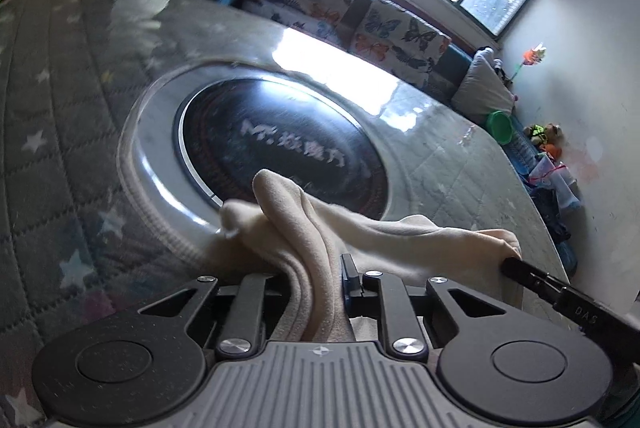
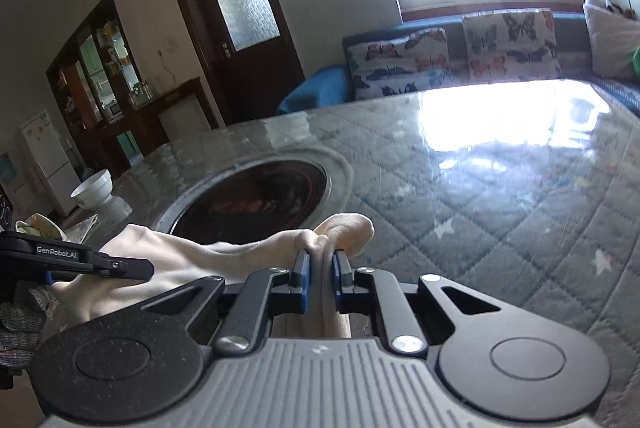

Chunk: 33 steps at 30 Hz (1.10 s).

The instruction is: Fold clothes

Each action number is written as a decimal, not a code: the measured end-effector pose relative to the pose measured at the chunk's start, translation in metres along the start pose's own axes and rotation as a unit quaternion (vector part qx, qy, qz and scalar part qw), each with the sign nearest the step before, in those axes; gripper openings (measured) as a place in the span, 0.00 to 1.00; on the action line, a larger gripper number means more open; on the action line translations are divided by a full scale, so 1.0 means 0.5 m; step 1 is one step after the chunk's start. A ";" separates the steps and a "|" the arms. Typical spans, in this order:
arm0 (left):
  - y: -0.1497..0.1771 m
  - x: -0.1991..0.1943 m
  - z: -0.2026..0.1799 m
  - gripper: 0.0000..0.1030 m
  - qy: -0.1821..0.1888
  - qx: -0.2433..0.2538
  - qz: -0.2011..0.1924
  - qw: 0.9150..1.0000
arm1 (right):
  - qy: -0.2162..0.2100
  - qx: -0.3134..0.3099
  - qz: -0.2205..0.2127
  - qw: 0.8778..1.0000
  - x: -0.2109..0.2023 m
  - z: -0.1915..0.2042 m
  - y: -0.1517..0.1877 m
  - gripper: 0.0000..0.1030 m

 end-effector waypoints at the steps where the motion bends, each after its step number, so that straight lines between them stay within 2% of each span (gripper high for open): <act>1: -0.001 -0.001 -0.008 0.18 0.001 0.005 -0.001 1.000 | 0.000 -0.002 -0.005 1.000 -0.010 0.002 -0.005 0.10; 12: -0.020 0.003 -0.106 0.18 0.018 0.060 -0.013 0.998 | 0.021 -0.005 -0.046 0.999 -0.088 -0.019 -0.041 0.09; 33: -0.045 0.146 -0.343 0.18 0.050 0.133 0.004 0.990 | 0.114 0.014 -0.096 0.989 -0.207 -0.206 -0.112 0.09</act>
Point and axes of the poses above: each gripper's, at about its wrist camera, not at the fingertips, and x roughly the way its jaws point, z to its left, y to its underside, the point moved 10 cm from there along x, roughly the way its jaws point, and after that the axes turned 1 degree about y, right-handed, at the moved point
